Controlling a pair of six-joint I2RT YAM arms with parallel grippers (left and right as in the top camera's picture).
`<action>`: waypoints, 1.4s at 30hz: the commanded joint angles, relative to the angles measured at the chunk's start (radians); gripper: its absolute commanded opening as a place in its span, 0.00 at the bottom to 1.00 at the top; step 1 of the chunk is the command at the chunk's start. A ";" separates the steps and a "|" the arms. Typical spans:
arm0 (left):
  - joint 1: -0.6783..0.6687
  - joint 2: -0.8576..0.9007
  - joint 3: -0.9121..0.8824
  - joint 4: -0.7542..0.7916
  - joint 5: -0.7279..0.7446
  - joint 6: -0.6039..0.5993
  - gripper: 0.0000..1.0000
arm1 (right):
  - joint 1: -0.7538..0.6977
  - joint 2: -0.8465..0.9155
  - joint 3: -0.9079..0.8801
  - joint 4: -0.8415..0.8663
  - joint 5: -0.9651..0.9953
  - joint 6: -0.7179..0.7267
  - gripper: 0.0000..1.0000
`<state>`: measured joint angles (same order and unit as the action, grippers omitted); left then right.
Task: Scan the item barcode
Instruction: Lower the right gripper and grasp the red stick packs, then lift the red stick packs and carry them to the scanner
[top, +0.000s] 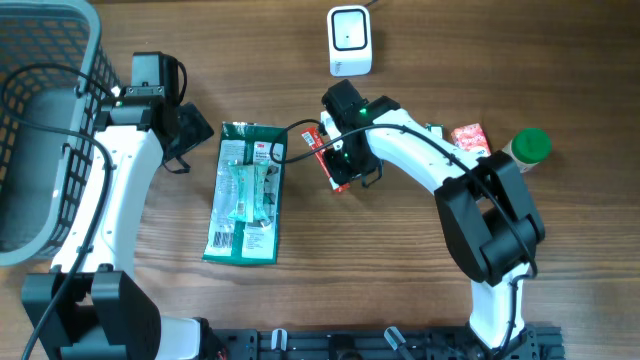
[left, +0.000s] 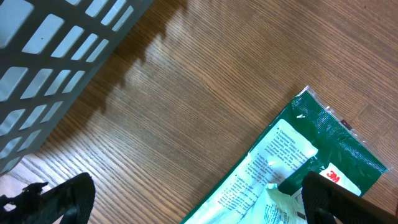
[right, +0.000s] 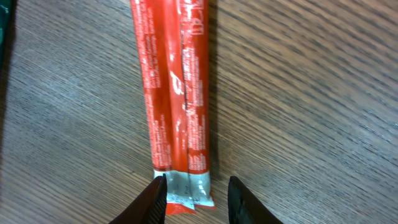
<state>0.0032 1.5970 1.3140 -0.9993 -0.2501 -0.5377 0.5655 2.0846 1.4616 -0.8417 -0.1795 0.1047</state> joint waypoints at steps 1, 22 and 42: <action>0.005 0.006 -0.007 0.000 -0.013 -0.021 1.00 | 0.006 0.023 0.018 0.006 -0.010 0.011 0.32; 0.005 0.006 -0.007 -0.001 -0.013 -0.021 1.00 | 0.012 0.040 0.016 0.014 -0.001 -0.001 0.32; 0.004 0.006 -0.007 0.000 -0.013 -0.021 1.00 | 0.003 -0.060 0.171 -0.058 0.285 -0.168 0.04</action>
<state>0.0032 1.5970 1.3140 -0.9993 -0.2501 -0.5381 0.5735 2.1040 1.4944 -0.8738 -0.1234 0.0490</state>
